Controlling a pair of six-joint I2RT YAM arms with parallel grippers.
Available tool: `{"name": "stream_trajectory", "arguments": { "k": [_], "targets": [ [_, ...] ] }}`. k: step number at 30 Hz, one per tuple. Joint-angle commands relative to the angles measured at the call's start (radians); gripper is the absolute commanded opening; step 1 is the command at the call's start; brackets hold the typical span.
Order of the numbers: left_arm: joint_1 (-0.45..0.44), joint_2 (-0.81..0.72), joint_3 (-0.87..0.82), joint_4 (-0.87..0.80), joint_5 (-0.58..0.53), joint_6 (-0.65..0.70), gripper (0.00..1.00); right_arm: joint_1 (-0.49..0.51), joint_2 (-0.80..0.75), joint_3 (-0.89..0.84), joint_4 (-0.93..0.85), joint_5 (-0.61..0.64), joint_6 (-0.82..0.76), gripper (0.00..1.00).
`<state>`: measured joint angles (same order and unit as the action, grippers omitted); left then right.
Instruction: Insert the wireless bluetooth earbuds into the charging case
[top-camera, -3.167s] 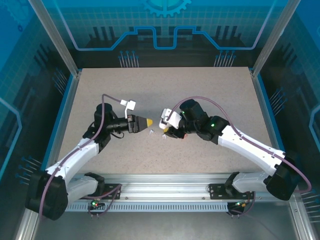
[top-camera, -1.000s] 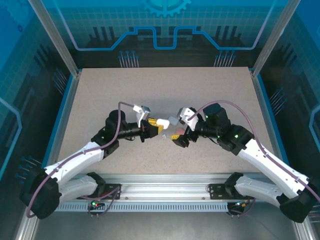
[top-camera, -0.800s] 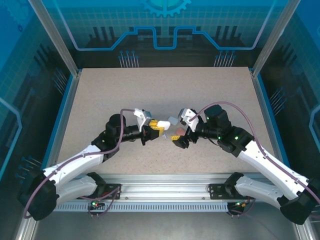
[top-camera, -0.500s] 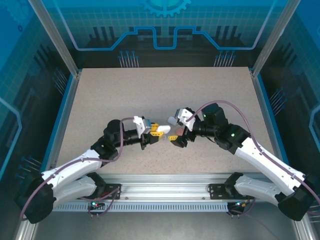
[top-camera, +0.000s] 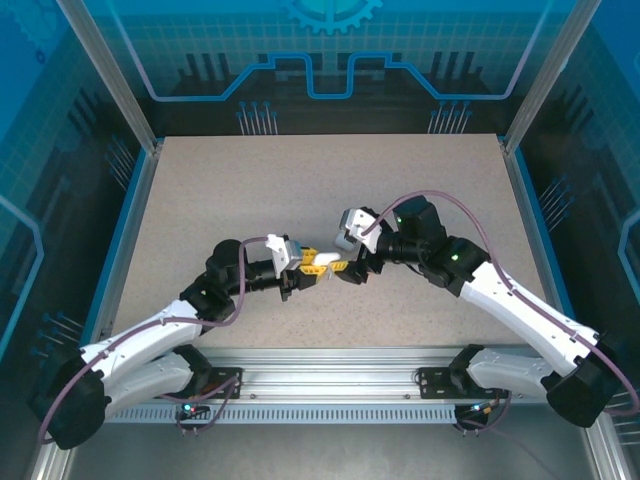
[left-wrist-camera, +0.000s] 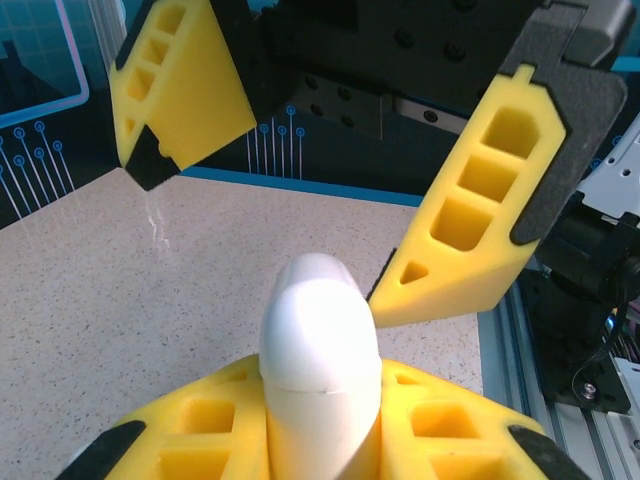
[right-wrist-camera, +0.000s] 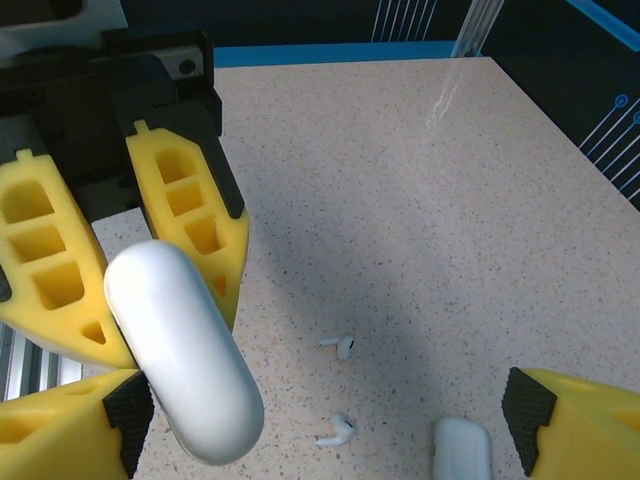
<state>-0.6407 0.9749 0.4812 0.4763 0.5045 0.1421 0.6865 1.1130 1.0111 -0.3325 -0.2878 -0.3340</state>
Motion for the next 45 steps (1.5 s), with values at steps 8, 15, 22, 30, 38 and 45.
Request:
{"name": "stream_trajectory", "arguments": {
  "k": [8,15,22,30,38,45],
  "targets": [
    [-0.01,-0.005,0.031,-0.016,0.033,0.043,0.0,-0.015,0.011,0.063,-0.003,0.08,-0.003,0.93],
    [-0.01,-0.011,0.033,-0.017,0.039,0.038,0.0,-0.029,0.026,0.079,-0.017,0.133,0.022,0.93],
    [-0.011,-0.018,0.028,-0.035,0.009,0.045,0.0,-0.045,-0.01,0.063,0.006,0.078,0.049,0.94],
    [-0.011,-0.081,-0.035,-0.041,-0.142,0.026,0.0,-0.106,-0.132,0.006,0.05,0.111,0.202,1.0],
    [-0.01,-0.285,-0.106,-0.145,-0.27,0.009,0.0,-0.145,-0.078,-0.014,-0.044,0.308,0.47,1.0],
    [-0.011,-0.431,-0.113,-0.242,-0.347,0.017,0.0,-0.093,0.224,0.113,-0.276,0.25,0.597,0.72]
  ]
}}
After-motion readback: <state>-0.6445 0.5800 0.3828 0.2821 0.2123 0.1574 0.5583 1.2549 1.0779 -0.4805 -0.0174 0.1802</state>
